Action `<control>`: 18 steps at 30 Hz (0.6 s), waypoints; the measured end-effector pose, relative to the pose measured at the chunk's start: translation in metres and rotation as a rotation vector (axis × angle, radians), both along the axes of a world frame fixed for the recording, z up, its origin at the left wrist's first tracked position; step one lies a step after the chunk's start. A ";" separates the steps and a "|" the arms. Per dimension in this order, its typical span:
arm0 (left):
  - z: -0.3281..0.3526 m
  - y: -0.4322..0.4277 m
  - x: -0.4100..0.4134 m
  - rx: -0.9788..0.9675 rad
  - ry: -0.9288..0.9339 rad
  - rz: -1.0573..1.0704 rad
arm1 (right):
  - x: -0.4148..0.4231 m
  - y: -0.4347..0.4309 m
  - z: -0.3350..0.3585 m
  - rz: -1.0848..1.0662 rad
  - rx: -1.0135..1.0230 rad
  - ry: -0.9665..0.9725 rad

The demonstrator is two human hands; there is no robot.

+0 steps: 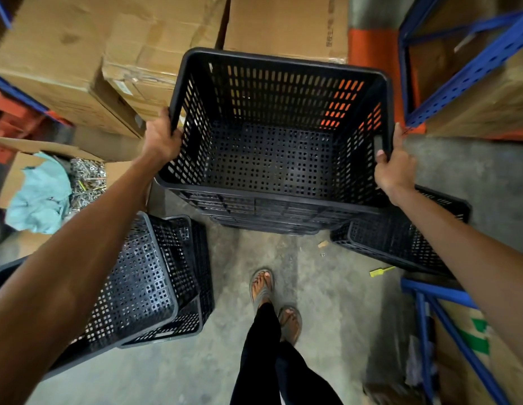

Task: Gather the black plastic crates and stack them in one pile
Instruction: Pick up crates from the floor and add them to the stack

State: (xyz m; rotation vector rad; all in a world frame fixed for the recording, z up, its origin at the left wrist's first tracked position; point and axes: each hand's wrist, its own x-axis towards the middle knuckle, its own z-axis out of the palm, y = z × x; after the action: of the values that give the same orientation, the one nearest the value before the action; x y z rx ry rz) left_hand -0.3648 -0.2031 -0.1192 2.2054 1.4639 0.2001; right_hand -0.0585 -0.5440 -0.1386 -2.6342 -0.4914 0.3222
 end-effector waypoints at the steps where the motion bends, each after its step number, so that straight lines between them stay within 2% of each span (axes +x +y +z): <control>1: 0.001 0.000 0.000 -0.002 -0.018 -0.007 | 0.000 0.000 0.001 -0.009 0.012 0.012; 10: 0.009 -0.002 -0.003 0.008 -0.139 0.002 | 0.008 0.000 0.012 0.005 0.048 -0.065; 18: -0.012 -0.014 -0.015 -0.008 -0.087 -0.023 | -0.011 -0.004 -0.007 0.035 0.013 -0.057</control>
State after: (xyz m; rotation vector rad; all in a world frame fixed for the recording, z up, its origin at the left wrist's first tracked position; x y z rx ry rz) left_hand -0.3801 -0.2168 -0.1307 2.1774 1.3893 0.2786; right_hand -0.0692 -0.5485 -0.1456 -2.6309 -0.5572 0.2550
